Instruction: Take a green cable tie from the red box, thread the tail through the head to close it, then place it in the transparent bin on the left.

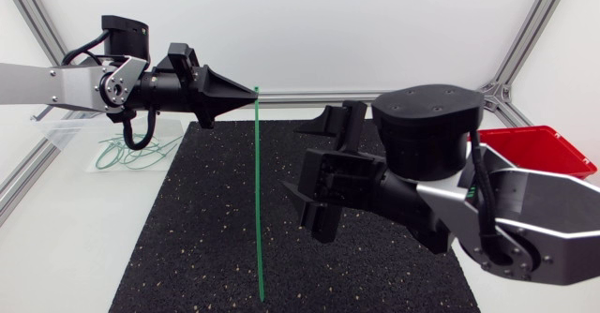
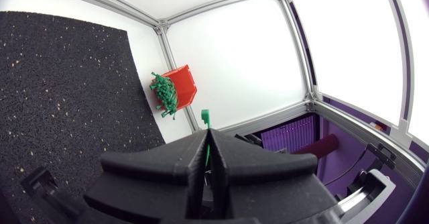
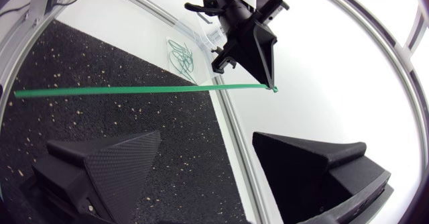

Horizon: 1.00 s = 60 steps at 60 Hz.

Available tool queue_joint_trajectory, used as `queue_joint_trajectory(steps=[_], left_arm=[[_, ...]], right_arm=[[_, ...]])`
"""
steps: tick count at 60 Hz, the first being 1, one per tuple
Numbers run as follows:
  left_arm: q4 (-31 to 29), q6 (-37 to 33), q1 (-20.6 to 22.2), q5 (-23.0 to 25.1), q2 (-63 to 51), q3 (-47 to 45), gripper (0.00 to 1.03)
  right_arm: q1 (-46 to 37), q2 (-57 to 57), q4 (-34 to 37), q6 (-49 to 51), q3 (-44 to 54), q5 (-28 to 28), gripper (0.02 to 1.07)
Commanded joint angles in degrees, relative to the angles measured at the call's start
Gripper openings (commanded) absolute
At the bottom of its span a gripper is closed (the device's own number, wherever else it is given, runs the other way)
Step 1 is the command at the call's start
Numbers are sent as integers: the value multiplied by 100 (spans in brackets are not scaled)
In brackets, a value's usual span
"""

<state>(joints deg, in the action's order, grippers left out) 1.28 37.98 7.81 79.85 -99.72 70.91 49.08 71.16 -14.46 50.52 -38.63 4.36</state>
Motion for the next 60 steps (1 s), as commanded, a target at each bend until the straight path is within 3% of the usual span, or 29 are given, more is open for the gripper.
queue_joint_trajectory(steps=[1,12,24,42,47,49,51,52,60], left_arm=[[-31,122,-149,180,-197,159,4],[-31,-45,-184,206,-135,28,4],[-40,-212,-131,206,-126,-122,4],[-49,-220,18,109,-135,-254,4],[-49,-326,54,92,-135,-350,4],[-49,-361,54,92,-135,-377,4],[-49,-405,71,57,-135,-412,4],[-49,-414,71,30,-144,-421,4],[-49,-467,106,-40,-214,-421,4]], right_arm=[[40,188,-672,907,392,47,102],[31,619,-2070,2199,831,-260,102],[-56,1515,-4179,3526,1393,-884,102],[31,1515,-4329,4405,1622,-1737,102],[23,1524,-4302,5952,1780,-1957,81],[84,1559,-4241,6593,1859,-1684,68],[278,1691,-4249,7446,1930,-1016,52],[383,1744,-4249,7402,1903,-761,48],[515,1779,-4337,7314,1851,-585,47]])
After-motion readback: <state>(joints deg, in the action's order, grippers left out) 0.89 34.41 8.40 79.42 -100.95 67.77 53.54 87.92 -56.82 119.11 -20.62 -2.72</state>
